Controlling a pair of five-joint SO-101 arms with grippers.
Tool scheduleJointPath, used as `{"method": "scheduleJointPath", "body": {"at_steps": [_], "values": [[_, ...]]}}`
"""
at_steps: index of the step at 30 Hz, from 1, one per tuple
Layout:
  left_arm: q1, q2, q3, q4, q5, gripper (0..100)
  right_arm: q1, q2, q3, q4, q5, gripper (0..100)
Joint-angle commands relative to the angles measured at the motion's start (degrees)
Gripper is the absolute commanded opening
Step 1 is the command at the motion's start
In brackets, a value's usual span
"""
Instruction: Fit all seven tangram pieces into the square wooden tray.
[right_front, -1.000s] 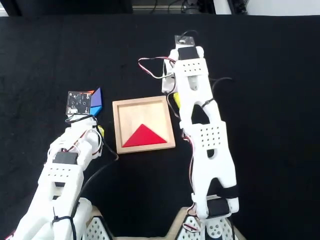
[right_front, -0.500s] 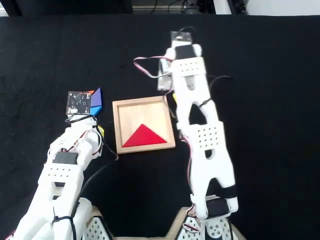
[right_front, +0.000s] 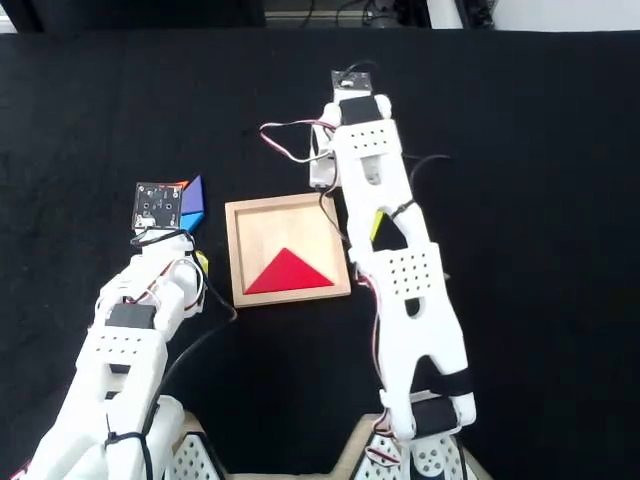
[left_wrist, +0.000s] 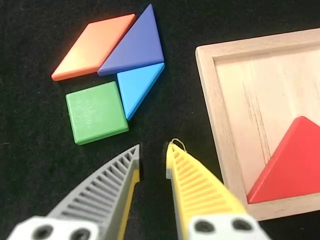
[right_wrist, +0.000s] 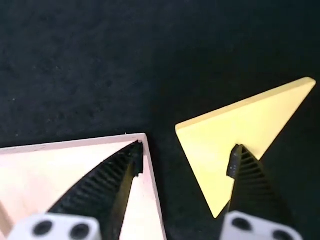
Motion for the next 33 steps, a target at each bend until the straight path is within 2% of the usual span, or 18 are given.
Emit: {"method": "scheduleJointPath", "body": {"at_steps": [1,33], "values": [[0.7,-0.5,-0.5,-1.0,0.2,11,2.0,-4.2,-0.7,1.8,-0.5,27.9],[0.7,-0.5,-0.5,-1.0,0.2,11,2.8,-6.5,3.5,1.7,-0.9,27.9]]}}
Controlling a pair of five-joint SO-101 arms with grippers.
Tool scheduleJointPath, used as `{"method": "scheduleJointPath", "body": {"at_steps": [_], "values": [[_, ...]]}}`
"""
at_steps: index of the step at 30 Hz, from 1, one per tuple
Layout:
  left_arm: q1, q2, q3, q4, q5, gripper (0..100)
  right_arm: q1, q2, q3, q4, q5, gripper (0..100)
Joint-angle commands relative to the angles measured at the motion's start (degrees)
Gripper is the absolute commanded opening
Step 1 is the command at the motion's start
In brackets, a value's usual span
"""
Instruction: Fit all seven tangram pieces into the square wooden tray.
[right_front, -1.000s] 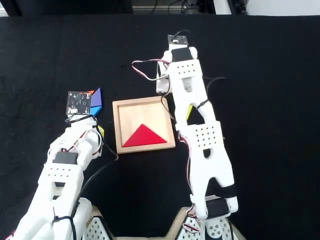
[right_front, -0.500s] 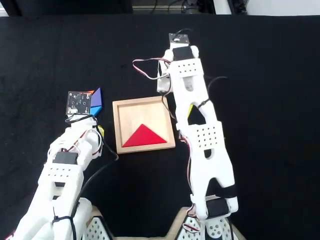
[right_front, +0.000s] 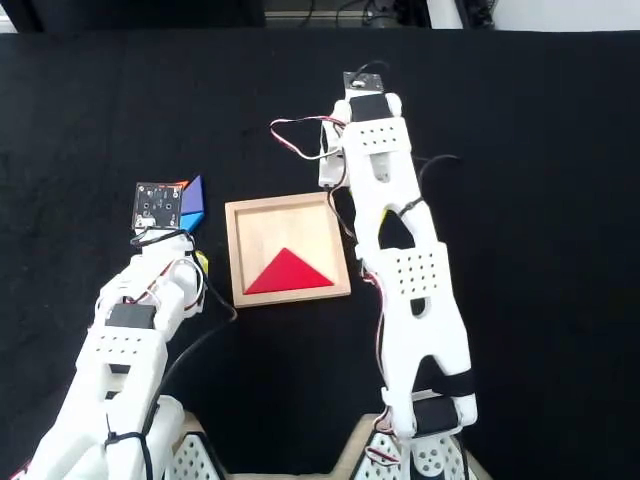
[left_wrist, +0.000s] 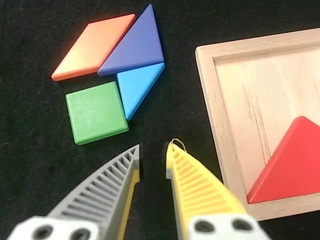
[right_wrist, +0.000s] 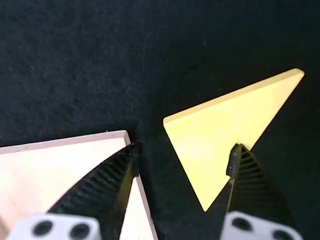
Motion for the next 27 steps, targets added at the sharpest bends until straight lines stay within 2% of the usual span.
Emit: {"method": "scheduleJointPath", "body": {"at_steps": [1,20,27], "values": [[0.7,-0.5,-0.5,-1.0,0.2,11,1.2,-3.9,-0.2,1.6,-0.8,27.9],[0.7,-0.5,-0.5,-1.0,0.2,11,4.6,1.7,-2.3,0.8,-0.4,28.1],[0.7,-0.5,-0.5,-1.0,0.2,11,4.0,-3.6,-6.5,2.1,1.9,27.9]]}}
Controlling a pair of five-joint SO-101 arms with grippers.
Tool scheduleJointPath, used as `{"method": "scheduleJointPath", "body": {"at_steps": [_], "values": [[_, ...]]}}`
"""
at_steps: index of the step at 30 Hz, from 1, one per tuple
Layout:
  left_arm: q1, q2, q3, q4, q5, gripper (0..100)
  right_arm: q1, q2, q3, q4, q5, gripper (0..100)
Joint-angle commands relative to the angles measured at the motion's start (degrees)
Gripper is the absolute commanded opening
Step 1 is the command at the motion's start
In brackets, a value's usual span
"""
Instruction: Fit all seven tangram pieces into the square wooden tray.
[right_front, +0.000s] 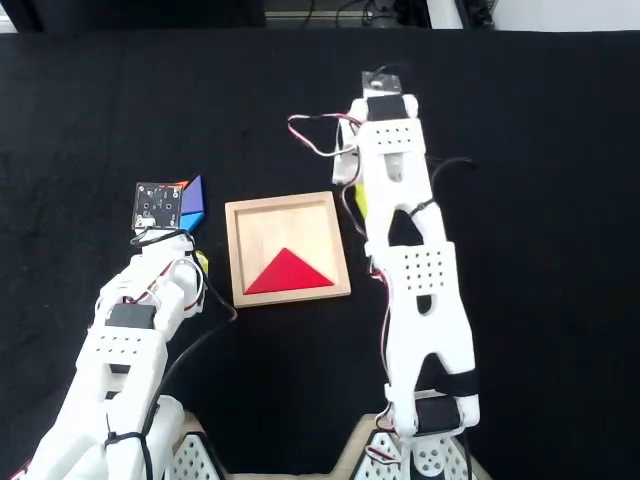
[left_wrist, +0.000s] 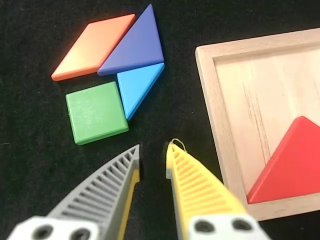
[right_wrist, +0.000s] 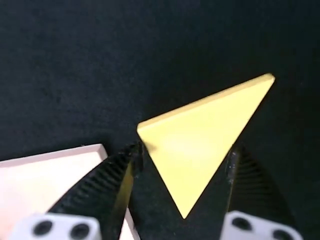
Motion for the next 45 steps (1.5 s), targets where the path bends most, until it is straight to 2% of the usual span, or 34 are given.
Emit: {"method": "scheduleJointPath", "body": {"at_steps": [1,7,11,13,18,24,28,30,38,42,45], "values": [[0.7,-0.5,-0.5,-1.0,0.2,11,0.4,-7.0,-2.2,1.9,1.4,27.9],[0.7,-0.5,-0.5,-1.0,0.2,11,0.0,-8.6,-2.0,-0.1,2.9,28.2],[0.7,-0.5,-0.5,-1.0,0.2,11,0.1,-8.3,-4.6,-4.5,15.3,27.9],[0.7,-0.5,-0.5,-1.0,0.2,11,0.2,-8.3,-3.6,-6.7,18.1,27.5],[0.7,-0.5,-0.5,-1.0,0.2,11,0.2,-8.3,1.0,-12.0,19.9,19.7],[0.7,-0.5,-0.5,-1.0,0.2,11,-0.9,-7.6,5.3,-15.8,27.5,17.8],[0.7,-0.5,-0.5,-1.0,0.2,11,-0.8,-4.8,5.1,-16.0,29.9,4.8],[0.7,-0.5,-0.5,-1.0,0.2,11,-0.8,-3.5,5.1,-15.4,31.6,1.7],[0.7,-0.5,-0.5,-1.0,0.2,11,-1.7,-2.4,5.1,-6.6,36.0,1.7],[0.7,-0.5,-0.5,-1.0,0.2,11,-1.5,-2.6,5.2,1.6,38.6,1.5],[0.7,-0.5,-0.5,-1.0,0.2,11,0.4,-4.0,7.7,2.0,38.6,1.1]]}}
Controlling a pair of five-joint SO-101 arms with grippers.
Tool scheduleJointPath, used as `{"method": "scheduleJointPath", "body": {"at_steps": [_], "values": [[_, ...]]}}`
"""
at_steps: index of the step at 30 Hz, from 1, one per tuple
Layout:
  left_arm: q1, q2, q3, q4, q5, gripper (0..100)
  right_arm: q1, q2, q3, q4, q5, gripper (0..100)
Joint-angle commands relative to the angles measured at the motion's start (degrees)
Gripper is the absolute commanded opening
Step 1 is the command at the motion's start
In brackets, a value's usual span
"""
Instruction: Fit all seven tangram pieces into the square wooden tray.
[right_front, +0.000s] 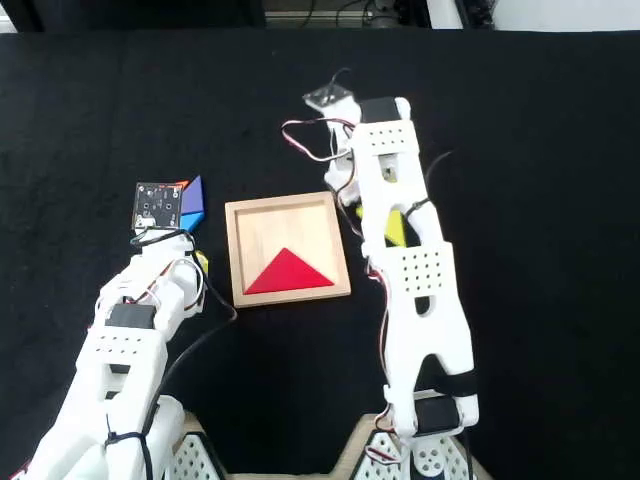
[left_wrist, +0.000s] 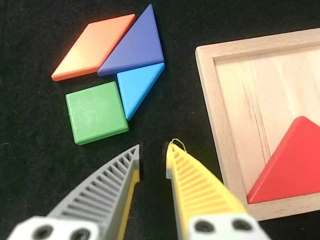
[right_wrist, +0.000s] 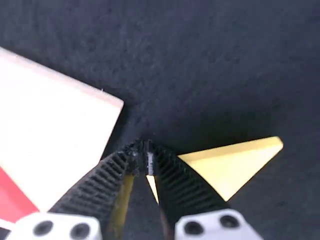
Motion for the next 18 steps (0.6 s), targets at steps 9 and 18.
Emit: {"method": "scheduleJointPath", "body": {"at_steps": [9,18], "values": [[0.7,-0.5,-0.5,-1.1,0.2,11,6.2,-18.5,6.1,2.2,0.8,1.1],[-1.1,-0.4,-1.2,-1.1,0.2,11,18.0,-12.9,13.0,-6.9,1.2,1.1]]}}
